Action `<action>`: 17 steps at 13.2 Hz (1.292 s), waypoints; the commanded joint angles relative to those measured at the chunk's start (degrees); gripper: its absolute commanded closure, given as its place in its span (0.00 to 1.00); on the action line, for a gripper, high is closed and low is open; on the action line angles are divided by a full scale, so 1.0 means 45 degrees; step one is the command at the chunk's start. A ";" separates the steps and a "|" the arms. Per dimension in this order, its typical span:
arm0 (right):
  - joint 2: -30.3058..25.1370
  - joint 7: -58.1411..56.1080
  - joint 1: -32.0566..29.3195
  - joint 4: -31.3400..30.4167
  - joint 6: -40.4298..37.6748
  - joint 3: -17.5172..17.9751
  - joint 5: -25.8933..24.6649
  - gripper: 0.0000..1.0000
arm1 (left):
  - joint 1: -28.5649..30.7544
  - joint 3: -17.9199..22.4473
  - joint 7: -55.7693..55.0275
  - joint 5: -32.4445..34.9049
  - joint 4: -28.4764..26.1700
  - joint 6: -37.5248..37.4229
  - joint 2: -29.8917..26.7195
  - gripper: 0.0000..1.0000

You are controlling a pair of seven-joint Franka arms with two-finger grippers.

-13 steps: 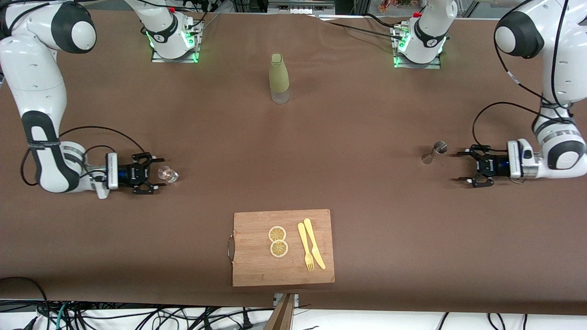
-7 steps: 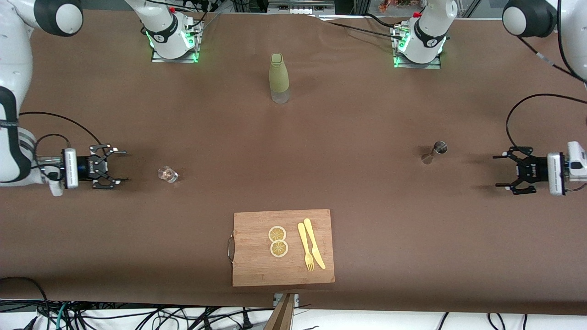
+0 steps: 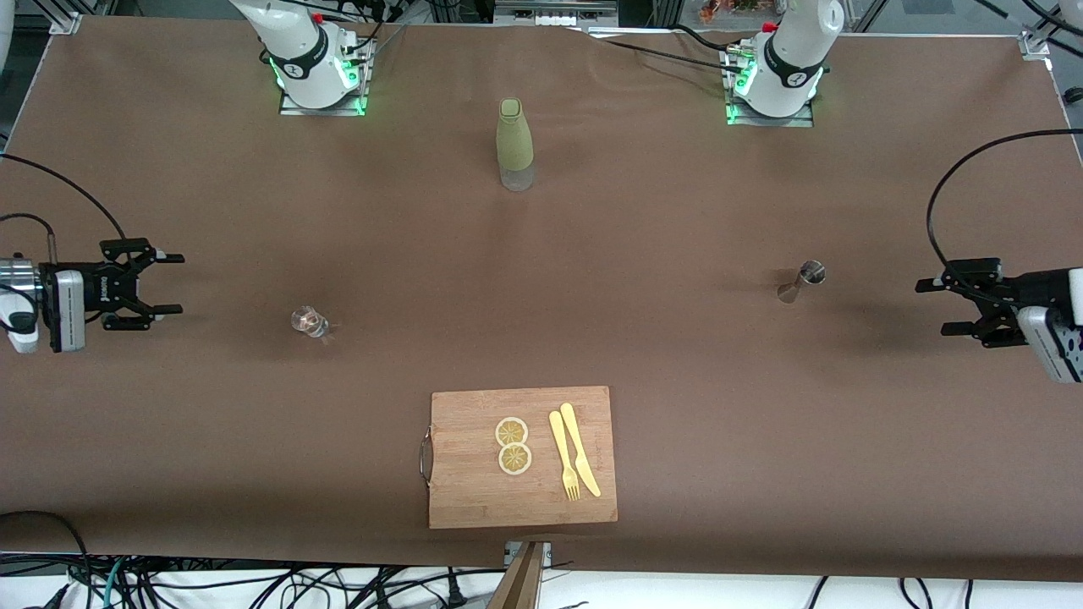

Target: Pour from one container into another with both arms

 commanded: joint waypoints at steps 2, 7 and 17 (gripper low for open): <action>-0.2100 0.4032 0.1248 -0.0378 -0.0286 -0.0044 -0.1800 0.00 | -0.0165 -0.1522 -0.5255 0.2288 0.0173 0.0087 -0.1150 0.00; -0.5107 1.1172 0.3105 -0.1722 -0.0170 -0.0045 -0.5295 0.00 | -0.0810 -0.2713 -0.8115 0.5604 0.0676 -0.0846 -0.2304 0.00; -0.8121 1.7987 0.4183 -0.4852 0.3638 -0.0045 -0.7312 0.00 | -0.0479 -0.3732 -1.1475 0.5339 0.1287 -0.2455 -0.2735 0.00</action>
